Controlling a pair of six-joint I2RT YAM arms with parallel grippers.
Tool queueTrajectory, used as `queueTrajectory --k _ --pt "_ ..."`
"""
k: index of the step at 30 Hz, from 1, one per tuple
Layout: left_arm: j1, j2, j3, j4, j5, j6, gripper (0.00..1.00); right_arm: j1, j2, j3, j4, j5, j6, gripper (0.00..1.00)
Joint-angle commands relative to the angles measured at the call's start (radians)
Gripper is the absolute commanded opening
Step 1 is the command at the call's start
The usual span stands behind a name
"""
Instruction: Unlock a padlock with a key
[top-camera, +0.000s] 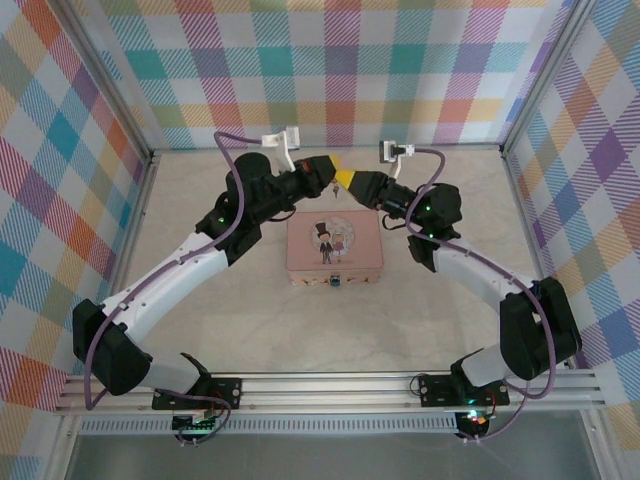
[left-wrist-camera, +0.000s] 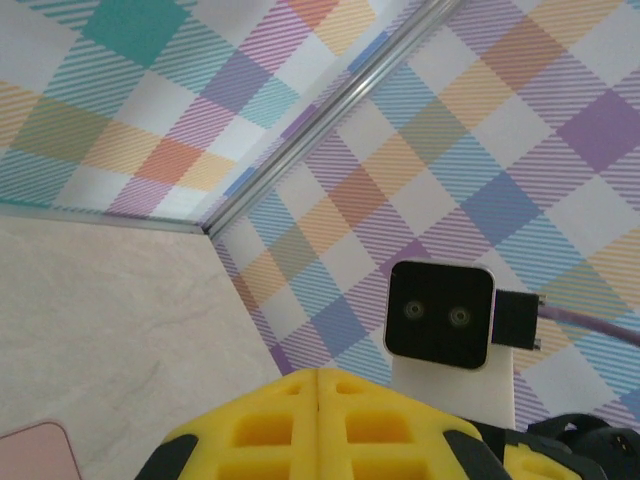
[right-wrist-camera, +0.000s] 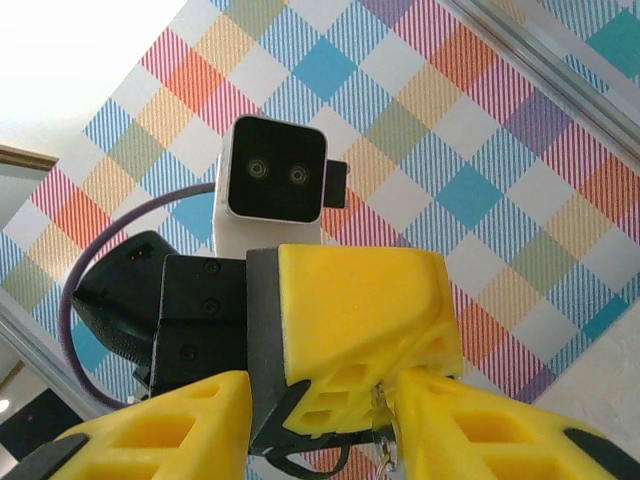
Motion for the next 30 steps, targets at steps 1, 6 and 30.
queueTrajectory --k 1,6,30 --pt "-0.016 -0.026 -0.022 0.048 -0.036 -0.015 0.0 0.025 -0.003 -0.018 0.064 0.054 0.002 0.42" --pt "-0.016 -0.037 -0.032 0.051 -0.062 -0.019 0.0 0.033 0.007 -0.038 0.088 0.077 0.018 0.36" --pt "-0.016 -0.062 -0.055 0.084 -0.092 -0.042 0.0 0.048 0.026 -0.052 -0.007 0.086 -0.013 0.37"
